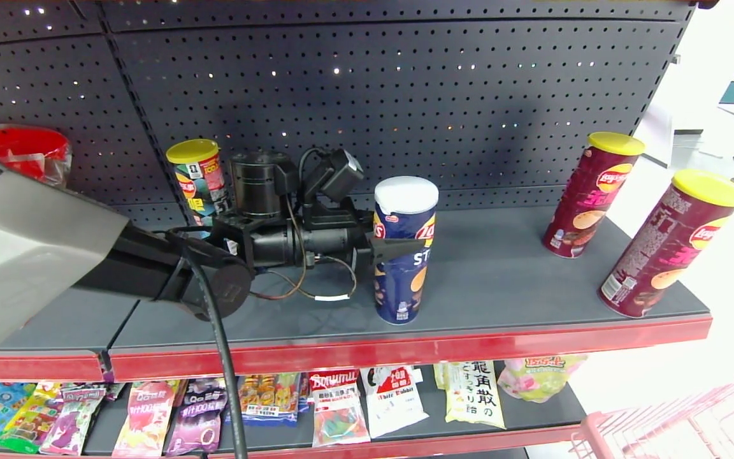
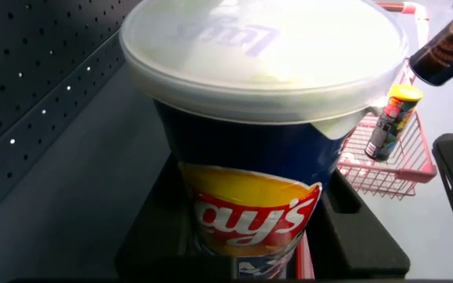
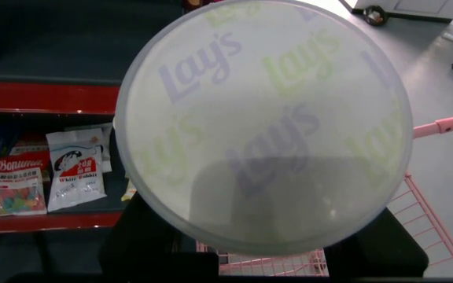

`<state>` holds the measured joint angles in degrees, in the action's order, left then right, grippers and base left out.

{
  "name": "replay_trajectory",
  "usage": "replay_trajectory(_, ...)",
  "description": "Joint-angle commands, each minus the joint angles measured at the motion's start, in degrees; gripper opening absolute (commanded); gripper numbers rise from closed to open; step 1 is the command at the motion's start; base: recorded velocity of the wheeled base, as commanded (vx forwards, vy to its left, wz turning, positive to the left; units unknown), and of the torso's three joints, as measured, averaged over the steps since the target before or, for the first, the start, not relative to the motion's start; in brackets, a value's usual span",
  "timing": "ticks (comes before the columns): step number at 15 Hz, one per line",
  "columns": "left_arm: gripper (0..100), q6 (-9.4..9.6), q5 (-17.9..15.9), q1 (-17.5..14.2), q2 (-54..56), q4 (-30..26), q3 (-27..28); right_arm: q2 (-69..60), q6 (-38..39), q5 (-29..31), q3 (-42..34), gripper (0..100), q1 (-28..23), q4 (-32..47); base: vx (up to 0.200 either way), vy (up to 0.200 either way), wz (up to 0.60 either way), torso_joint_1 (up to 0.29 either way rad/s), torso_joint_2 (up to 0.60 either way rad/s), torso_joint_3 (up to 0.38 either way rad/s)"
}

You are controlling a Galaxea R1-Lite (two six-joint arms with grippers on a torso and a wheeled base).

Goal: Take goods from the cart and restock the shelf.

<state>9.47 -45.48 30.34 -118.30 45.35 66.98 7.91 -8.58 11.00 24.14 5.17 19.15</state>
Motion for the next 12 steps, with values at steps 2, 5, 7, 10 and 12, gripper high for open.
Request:
replay_trajectory(2, 0, 0.02, 0.1, 0.2, -0.1, -0.2, -0.1, 0.0, 0.0, 0.1, 0.0, 0, 0.0, 0.0, 0.000, 0.000, 0.00, 0.000, 0.00, 0.000)
replay_trajectory(5, 0, -0.16, 0.2, 0.2, 0.0, -0.2, -0.2, -0.1, 0.0, 0.1, 0.0, 0, 0.0, 0.0, 0.000, 0.000, 0.00, 0.000, 0.00, 0.000)
replay_trajectory(7, 0, -0.07, 0.4, 0.1, -0.1, 0.1, -0.3, -0.1, 0.0, 0.0, 0.0, 0, 0.0, 0.0, 0.000, 0.000, 0.00, 0.000, 0.00, 0.000)
replay_trajectory(10, 100, -1.91, 0.9, 0.2, 0.5, 0.1, -0.2, -0.2, 0.0, 0.0, 0.0, 0, 0.0, 0.0, 0.000, 0.000, 0.00, 0.000, 0.00, 0.000)
replay_trajectory(12, 100, -2.97, 0.9, 0.2, 1.7, -0.1, -0.4, -0.2, 0.1, 0.0, -0.1, 0, 0.0, 0.0, 0.000, 0.000, 0.00, 0.000, 0.00, 0.000)
